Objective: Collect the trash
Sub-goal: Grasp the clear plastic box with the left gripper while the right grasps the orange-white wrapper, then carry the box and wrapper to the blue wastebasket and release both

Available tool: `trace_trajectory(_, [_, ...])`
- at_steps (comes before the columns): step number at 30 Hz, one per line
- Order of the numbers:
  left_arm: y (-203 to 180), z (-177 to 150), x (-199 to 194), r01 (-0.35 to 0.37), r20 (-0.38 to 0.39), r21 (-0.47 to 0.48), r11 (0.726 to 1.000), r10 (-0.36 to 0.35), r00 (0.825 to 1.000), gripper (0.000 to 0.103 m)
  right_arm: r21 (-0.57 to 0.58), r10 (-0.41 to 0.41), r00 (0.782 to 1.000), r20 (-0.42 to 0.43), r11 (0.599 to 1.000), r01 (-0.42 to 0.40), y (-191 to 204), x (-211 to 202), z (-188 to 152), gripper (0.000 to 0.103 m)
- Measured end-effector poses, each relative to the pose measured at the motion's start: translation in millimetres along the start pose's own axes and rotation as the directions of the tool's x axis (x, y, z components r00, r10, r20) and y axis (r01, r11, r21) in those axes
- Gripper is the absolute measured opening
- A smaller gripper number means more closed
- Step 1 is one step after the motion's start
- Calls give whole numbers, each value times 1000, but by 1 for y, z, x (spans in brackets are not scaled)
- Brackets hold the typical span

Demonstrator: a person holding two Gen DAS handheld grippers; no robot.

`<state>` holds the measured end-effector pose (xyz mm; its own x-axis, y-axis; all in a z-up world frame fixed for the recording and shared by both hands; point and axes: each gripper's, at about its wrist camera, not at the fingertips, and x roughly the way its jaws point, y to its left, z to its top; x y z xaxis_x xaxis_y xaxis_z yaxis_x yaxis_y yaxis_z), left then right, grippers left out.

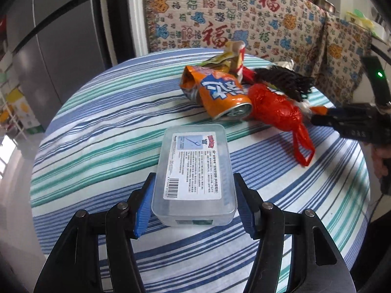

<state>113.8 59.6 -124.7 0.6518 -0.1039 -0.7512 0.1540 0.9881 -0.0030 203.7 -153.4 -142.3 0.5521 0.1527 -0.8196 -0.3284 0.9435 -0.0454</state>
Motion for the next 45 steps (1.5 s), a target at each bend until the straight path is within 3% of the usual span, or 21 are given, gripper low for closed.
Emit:
trace_trajectory(4, [12, 0, 8, -2, -24, -65, 998, 1, 1000, 62, 87, 53, 997, -61, 995, -48, 14, -16, -34, 37])
trace_trajectory(6, [12, -1, 9, -2, -28, -68, 998, 0, 1000, 63, 97, 127, 991, -49, 988, -122, 23, -27, -46, 37])
trace_trajectory(9, [11, -5, 13, -2, -48, -65, 998, -1, 999, 64, 73, 286, 957, -45, 956, -282, 34, -37, -53, 45])
trace_trajectory(10, [11, -5, 14, -2, -46, -62, 998, -1, 999, 65, 56, 286, 958, -38, 957, -283, 35, -40, -55, 58])
trace_trajectory(11, [10, -5, 14, -4, -48, -56, 998, 1, 999, 66, 36, 269, 962, -37, 963, -268, 35, -41, -57, 64])
trace_trajectory(12, [10, -5, 14, -1, -49, -51, 999, -2, 999, 68, 17, 255, 966, -41, 967, -254, 33, -42, -58, 64])
trace_trajectory(20, [18, -3, 13, 0, -52, -76, 997, -4, 999, 72, 103, 127, 991, -47, 987, -122, -4, -47, -49, 64])
trace_trajectory(31, [10, -1, 14, 31, -66, -57, 998, -34, 997, 77, 45, 70, 988, -136, 997, -65, -8, -57, -75, 65])
trace_trajectory(35, [9, -1, 15, 25, -66, -51, 998, -29, 997, 79, 41, 40, 992, -119, 999, -35, -13, -55, -80, 65])
trace_trajectory(36, [10, -1, 15, 27, -66, -54, 998, -30, 997, 79, 36, 35, 992, -121, 999, -31, -13, -54, -80, 63])
trace_trajectory(37, [11, 1, 16, 29, -66, -59, 998, -32, 997, 78, 22, 15, 993, -116, 1000, -13, -11, -55, -79, 48])
trace_trajectory(40, [15, 3, 16, 46, -62, -79, 996, -51, 997, 75, 37, 17, 993, -121, 999, -13, -7, -53, -73, 48])
trace_trajectory(43, [16, 6, 14, 46, -56, -74, 996, -50, 997, 64, 43, 31, 994, -104, 999, -27, 0, -54, -69, 48])
trace_trajectory(45, [16, 7, 13, 44, -49, -67, 997, -47, 998, 63, 34, 36, 995, -97, 999, -33, 6, -55, -66, 48])
